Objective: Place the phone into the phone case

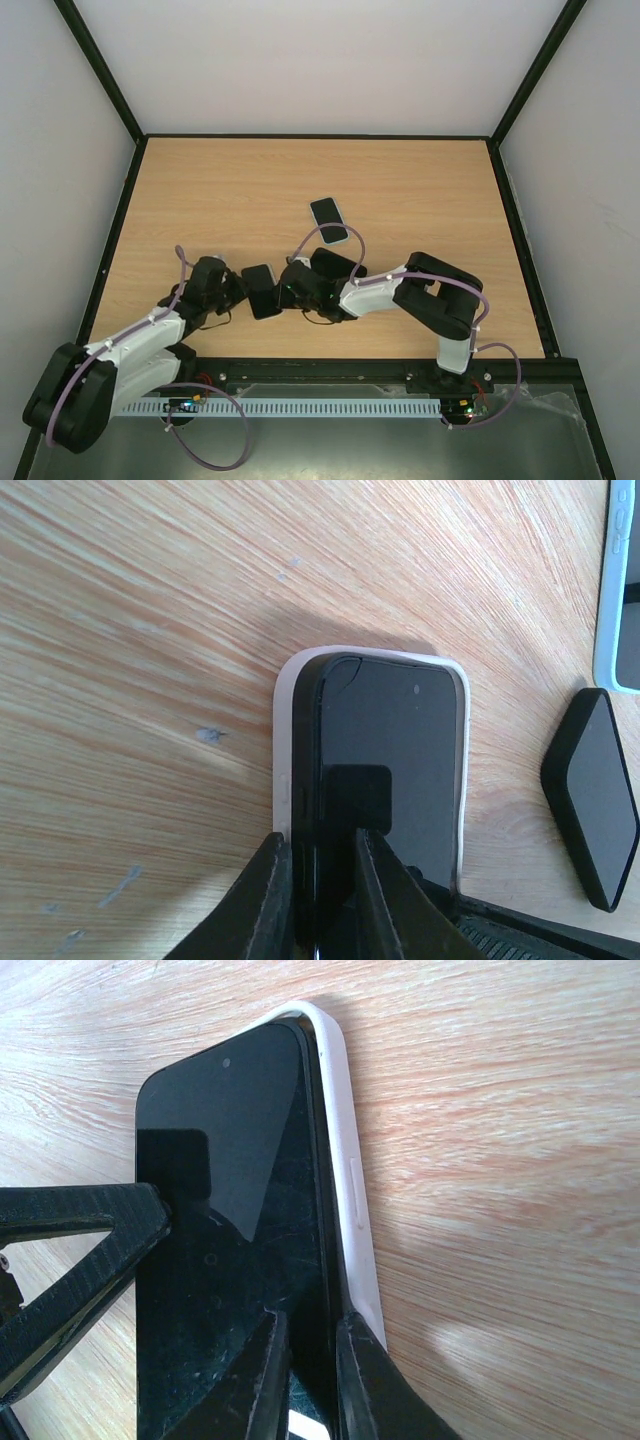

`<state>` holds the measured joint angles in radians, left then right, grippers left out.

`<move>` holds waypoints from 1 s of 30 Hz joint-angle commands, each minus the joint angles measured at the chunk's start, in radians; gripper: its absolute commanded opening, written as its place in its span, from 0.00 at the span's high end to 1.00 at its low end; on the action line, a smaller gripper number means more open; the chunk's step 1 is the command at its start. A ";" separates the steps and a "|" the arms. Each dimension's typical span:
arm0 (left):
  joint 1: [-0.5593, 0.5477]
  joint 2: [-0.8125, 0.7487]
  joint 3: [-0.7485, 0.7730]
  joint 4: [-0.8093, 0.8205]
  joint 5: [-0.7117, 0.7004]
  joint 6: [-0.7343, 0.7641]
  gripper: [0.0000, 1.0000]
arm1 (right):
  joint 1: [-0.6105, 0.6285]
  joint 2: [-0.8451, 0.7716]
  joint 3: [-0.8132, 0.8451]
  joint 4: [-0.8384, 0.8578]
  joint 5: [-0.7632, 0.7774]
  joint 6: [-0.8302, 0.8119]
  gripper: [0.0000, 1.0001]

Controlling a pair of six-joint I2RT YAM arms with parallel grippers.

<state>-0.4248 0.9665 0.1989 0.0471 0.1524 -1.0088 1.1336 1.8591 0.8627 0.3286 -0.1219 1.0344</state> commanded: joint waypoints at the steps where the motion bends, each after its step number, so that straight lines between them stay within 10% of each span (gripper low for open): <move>1: -0.009 0.046 0.038 0.020 0.051 0.023 0.85 | 0.013 -0.045 -0.025 -0.038 0.034 0.010 0.85; 17: -0.008 0.000 0.057 -0.143 -0.010 0.029 0.62 | -0.026 -0.067 -0.014 -0.089 0.059 -0.079 0.65; 30: -0.010 -0.001 0.017 -0.059 0.072 -0.006 0.82 | -0.038 0.023 -0.037 0.047 -0.084 -0.056 0.71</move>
<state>-0.4290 0.9684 0.2398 -0.0513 0.1955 -1.0050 1.0969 1.8462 0.8528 0.3077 -0.1486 0.9657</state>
